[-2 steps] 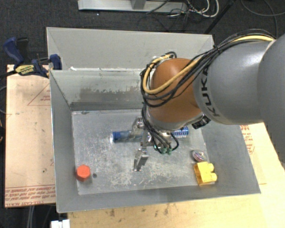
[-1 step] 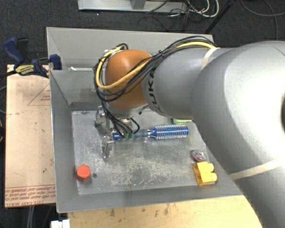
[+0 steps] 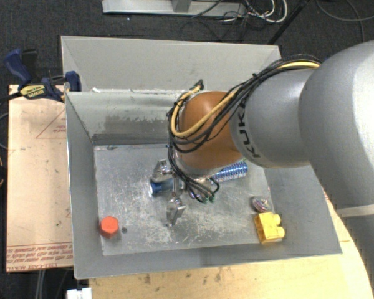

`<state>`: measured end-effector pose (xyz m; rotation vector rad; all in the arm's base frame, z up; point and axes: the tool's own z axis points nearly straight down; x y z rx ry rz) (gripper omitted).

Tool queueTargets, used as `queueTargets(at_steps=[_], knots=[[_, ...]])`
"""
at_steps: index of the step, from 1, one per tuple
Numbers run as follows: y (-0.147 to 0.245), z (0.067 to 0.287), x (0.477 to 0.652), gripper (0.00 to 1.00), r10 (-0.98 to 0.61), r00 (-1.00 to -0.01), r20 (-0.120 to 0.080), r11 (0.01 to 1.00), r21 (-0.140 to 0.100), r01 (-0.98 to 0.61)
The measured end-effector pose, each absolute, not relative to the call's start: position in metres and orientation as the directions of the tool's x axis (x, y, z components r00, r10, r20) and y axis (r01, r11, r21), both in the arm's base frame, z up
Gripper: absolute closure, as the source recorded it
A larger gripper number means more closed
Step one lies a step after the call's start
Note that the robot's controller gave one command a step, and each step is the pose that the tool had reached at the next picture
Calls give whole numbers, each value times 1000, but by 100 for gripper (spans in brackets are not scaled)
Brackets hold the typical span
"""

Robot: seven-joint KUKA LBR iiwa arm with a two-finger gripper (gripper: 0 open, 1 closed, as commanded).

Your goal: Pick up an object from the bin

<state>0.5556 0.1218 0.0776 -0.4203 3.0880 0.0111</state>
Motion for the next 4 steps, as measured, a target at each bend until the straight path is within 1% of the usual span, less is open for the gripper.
queueTargets(at_steps=[1,2,3,4], knots=[[87,83,634,0,-427,-904,-9,904,-3,-427],[89,82,632,100,-428,-904,-5,904,1,-428],[100,198,641,100,-437,-900,-10,900,-2,-437],[100,240,650,100,-429,-903,-8,903,-1,-429]])
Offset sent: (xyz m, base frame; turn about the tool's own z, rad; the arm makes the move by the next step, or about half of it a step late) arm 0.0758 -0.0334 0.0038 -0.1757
